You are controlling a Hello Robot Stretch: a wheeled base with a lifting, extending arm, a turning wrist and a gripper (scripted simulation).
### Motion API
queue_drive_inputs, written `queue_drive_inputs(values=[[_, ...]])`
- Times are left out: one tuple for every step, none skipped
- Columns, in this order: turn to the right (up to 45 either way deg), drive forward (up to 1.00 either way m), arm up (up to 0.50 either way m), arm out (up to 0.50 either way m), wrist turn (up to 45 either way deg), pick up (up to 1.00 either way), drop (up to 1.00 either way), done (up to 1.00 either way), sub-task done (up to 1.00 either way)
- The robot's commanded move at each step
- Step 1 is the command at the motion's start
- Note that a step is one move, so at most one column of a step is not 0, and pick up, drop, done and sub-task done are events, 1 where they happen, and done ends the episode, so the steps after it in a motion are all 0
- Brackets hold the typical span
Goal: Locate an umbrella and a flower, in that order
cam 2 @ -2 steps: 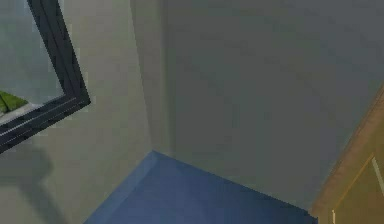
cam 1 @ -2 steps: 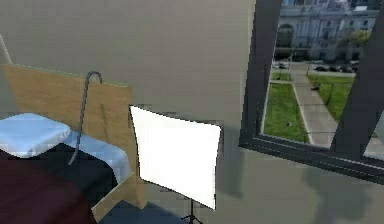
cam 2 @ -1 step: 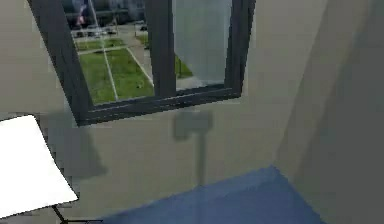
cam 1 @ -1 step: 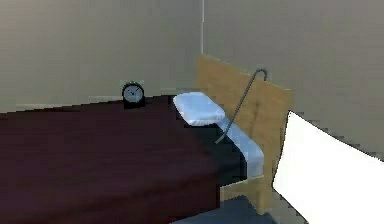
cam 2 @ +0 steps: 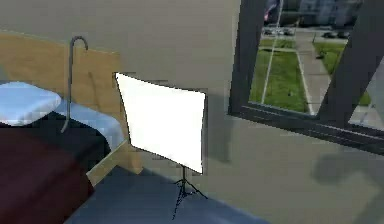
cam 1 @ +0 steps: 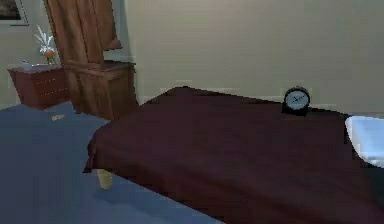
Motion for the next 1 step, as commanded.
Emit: queue_drive_inputs(values=[[-36.0,0.00,0.00,0.00,0.0,0.00,0.00,0.00,0.00]])
